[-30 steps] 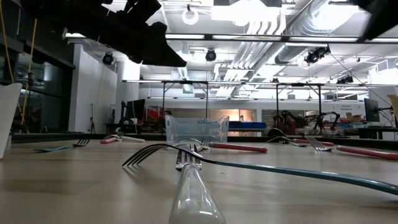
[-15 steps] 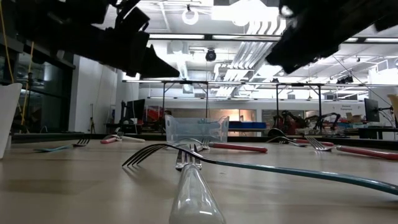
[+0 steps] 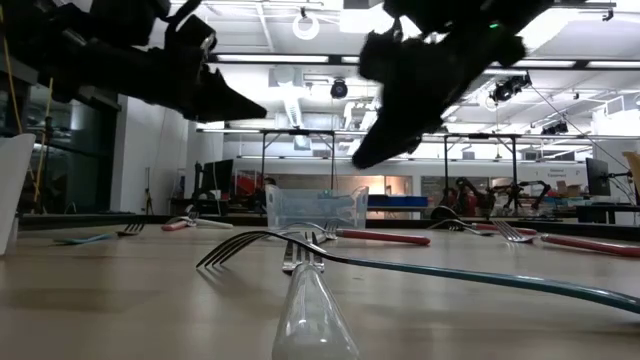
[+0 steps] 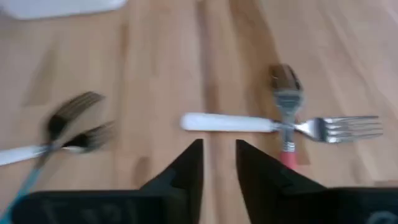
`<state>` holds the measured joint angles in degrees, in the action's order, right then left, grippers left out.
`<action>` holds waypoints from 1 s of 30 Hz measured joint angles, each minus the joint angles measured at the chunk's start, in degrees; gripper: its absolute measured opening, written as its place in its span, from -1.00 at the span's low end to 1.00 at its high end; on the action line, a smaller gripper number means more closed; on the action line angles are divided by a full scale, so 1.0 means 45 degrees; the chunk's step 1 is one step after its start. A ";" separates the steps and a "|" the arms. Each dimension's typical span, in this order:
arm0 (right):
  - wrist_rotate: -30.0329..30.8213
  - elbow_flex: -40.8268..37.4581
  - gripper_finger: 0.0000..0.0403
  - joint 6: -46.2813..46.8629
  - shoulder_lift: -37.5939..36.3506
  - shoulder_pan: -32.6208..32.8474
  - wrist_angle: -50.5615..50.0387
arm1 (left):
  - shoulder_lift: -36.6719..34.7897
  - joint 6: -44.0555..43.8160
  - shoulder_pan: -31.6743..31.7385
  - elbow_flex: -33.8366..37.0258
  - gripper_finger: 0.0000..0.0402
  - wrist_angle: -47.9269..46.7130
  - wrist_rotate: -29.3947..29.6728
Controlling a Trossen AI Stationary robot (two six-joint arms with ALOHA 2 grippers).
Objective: Sort silverware by color (type)
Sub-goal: Put the red fork into the white bin
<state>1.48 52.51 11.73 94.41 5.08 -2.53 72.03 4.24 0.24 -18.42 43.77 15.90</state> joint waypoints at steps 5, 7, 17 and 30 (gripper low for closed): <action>0.0436 0.1480 -0.31 -0.0328 0.1239 -0.0692 -0.1327 | -0.0681 -0.0162 0.0223 0.0057 -1.00 -0.0525 -0.0182; 0.0361 0.1860 -0.27 -0.0555 0.1878 -0.0956 -0.1448 | -0.0913 -0.0151 0.0222 0.0139 -1.00 -0.0897 -0.0184; 0.0086 0.2452 -0.27 -0.0342 0.3628 -0.1769 -0.2004 | -0.0965 -0.0561 0.0109 0.0089 -1.00 -0.1706 -0.0185; 0.0507 0.2467 -0.79 -0.0964 0.3719 -0.1681 -0.2121 | -0.0963 -0.0259 0.0279 0.0089 -1.00 -0.1492 -0.0151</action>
<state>3.76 63.61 7.40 111.15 -2.48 -12.08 67.70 3.07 1.50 -18.02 37.06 15.22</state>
